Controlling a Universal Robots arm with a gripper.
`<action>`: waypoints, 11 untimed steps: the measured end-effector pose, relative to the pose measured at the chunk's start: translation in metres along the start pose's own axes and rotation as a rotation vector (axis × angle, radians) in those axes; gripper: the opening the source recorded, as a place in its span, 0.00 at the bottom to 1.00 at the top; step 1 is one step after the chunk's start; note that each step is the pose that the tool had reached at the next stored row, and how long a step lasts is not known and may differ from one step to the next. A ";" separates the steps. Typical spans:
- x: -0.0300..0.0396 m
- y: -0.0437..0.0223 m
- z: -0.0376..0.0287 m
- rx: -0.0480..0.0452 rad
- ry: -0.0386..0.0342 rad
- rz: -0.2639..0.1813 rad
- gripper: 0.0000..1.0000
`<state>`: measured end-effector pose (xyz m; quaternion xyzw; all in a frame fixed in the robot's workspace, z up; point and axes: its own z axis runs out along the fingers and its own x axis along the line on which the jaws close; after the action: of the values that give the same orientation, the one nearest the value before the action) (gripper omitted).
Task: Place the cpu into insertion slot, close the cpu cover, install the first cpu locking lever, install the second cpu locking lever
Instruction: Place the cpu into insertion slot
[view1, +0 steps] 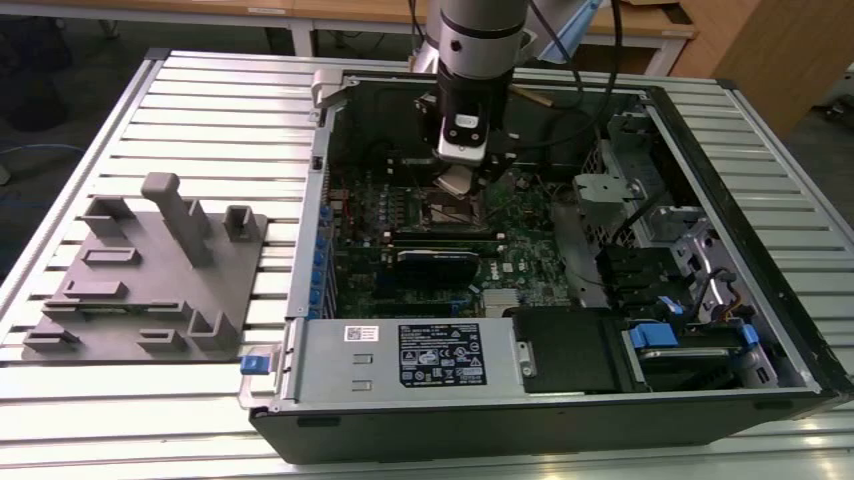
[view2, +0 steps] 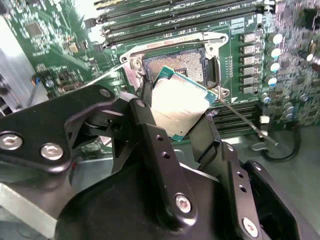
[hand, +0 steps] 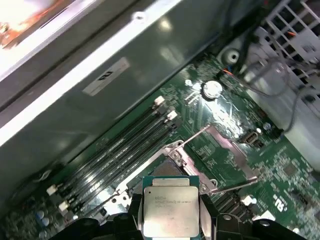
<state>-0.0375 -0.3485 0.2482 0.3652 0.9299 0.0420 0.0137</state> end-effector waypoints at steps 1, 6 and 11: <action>0.0000 0.0000 0.0002 -0.0002 -0.0016 0.018 0.54; 0.0000 -0.0001 0.0011 -0.0006 -0.0097 0.110 0.54; 0.0000 -0.0002 0.0021 -0.0011 -0.0178 0.200 0.54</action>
<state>-0.0375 -0.3485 0.2461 0.4567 0.8885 0.0404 0.0179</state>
